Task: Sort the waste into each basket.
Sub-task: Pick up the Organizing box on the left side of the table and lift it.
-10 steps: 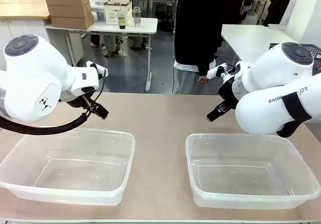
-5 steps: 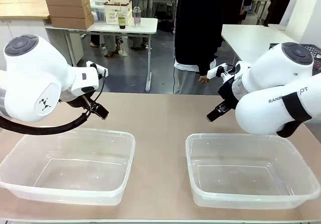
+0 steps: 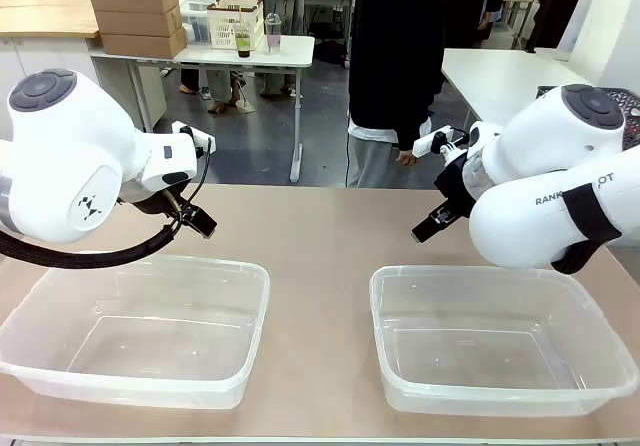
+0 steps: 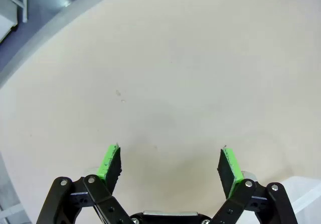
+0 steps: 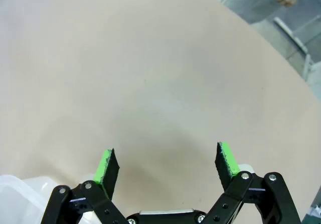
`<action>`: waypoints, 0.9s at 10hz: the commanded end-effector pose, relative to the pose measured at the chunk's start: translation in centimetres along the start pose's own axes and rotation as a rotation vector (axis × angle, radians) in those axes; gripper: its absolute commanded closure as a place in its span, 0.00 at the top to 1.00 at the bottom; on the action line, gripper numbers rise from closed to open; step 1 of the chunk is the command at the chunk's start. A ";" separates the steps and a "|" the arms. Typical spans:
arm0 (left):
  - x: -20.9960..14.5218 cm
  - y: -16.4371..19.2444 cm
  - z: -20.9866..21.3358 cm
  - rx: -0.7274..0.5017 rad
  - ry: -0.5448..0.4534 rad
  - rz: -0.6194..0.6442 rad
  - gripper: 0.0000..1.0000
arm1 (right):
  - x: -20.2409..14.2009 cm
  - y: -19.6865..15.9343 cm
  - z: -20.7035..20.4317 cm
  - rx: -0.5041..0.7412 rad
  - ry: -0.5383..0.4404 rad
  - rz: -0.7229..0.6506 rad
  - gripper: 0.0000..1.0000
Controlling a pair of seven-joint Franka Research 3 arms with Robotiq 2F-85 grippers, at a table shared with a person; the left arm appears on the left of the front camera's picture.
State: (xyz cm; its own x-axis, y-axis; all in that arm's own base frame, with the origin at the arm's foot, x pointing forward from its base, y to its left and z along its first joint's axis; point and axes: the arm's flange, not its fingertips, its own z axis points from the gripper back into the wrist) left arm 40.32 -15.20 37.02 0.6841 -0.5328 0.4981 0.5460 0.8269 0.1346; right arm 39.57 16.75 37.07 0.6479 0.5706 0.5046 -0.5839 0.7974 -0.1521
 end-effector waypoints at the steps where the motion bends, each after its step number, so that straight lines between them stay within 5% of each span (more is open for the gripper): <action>1: 0.0 0.0 0.0 0.000 0.000 0.000 1.00 | 0.0 0.0 0.0 0.000 0.000 0.000 1.00; 6: 0.0 0.0 0.0 0.000 0.000 0.000 1.00 | 0.0 0.0 0.0 0.000 0.000 0.000 1.00; 7: 1.4 -0.3 2.9 0.009 0.013 0.027 1.00 | 0.5 -1.0 3.5 0.013 -0.033 -0.047 1.00; 8: 3.1 -1.0 7.1 0.105 0.149 0.194 1.00 | 1.1 -1.4 8.5 0.025 -0.003 -0.194 1.00; 9: 3.5 -1.8 11.1 0.075 0.198 0.226 1.00 | 0.5 -1.0 12.8 0.063 0.014 -0.240 1.00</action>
State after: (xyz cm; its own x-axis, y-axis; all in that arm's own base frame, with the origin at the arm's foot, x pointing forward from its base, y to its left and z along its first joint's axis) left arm 39.02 -14.57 42.98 0.8005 -0.4272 0.4203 0.4100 0.9019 0.1359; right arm 37.81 14.92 43.59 0.7242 0.4513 0.5214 -0.4953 0.8665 -0.0619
